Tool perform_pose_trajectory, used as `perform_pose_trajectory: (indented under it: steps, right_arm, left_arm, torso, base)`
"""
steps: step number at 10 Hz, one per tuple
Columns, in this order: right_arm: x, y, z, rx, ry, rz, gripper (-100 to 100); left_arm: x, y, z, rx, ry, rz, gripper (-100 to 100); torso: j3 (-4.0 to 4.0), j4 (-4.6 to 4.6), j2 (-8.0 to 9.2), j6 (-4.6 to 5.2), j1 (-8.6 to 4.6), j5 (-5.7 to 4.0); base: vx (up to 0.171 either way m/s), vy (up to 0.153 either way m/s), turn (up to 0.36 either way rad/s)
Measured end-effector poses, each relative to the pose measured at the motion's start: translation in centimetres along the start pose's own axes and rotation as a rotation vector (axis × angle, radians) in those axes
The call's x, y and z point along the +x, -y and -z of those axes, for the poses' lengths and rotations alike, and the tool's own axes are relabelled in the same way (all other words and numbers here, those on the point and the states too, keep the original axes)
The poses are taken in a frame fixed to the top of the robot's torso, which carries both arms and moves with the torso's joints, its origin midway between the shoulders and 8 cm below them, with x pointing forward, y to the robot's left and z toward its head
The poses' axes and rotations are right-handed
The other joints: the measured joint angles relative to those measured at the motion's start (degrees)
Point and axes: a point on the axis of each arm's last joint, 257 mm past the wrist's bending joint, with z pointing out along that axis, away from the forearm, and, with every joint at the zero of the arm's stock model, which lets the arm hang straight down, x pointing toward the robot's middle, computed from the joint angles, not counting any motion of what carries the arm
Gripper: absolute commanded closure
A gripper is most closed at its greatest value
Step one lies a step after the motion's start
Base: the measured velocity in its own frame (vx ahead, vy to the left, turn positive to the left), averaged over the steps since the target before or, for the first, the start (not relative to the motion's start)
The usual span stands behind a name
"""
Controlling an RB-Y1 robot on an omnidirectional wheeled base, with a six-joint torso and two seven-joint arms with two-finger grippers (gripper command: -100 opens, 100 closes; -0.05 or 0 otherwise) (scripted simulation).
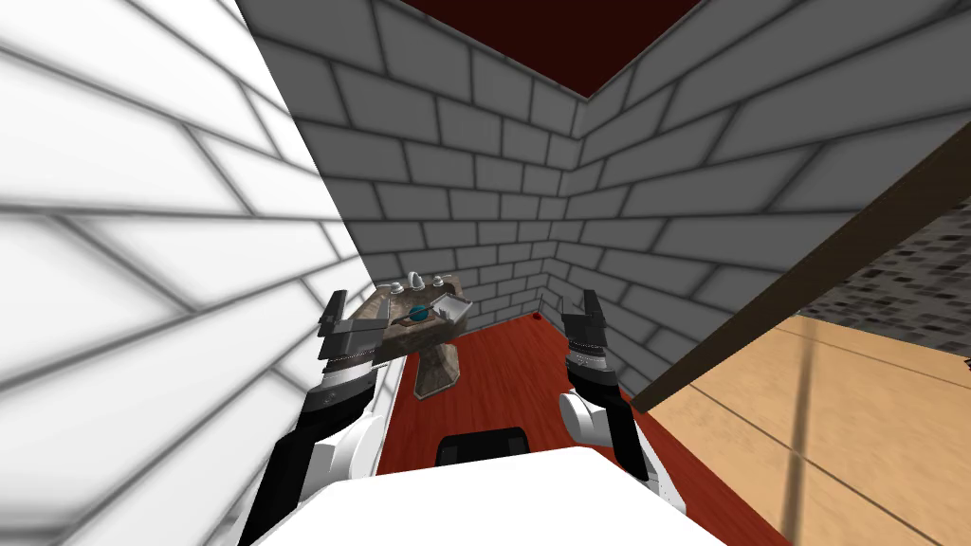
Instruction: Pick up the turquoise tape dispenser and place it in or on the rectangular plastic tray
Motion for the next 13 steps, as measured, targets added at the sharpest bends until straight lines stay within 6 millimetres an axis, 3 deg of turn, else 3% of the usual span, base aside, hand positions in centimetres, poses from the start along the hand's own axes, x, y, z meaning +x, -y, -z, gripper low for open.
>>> perform_pose_trajectory:
  steps: [13]
  right_arm:
    - [0.0,0.0,0.0,0.000,0.000,0.000,0]
  left_arm:
    - [-2.0,-3.2,-2.4,-0.185,-0.035,-0.091,-100]
  torso:
    - [-0.07,-0.03,-0.12,0.01,-0.06,-0.01]
  base:
    - [0.028,-0.023,0.067]
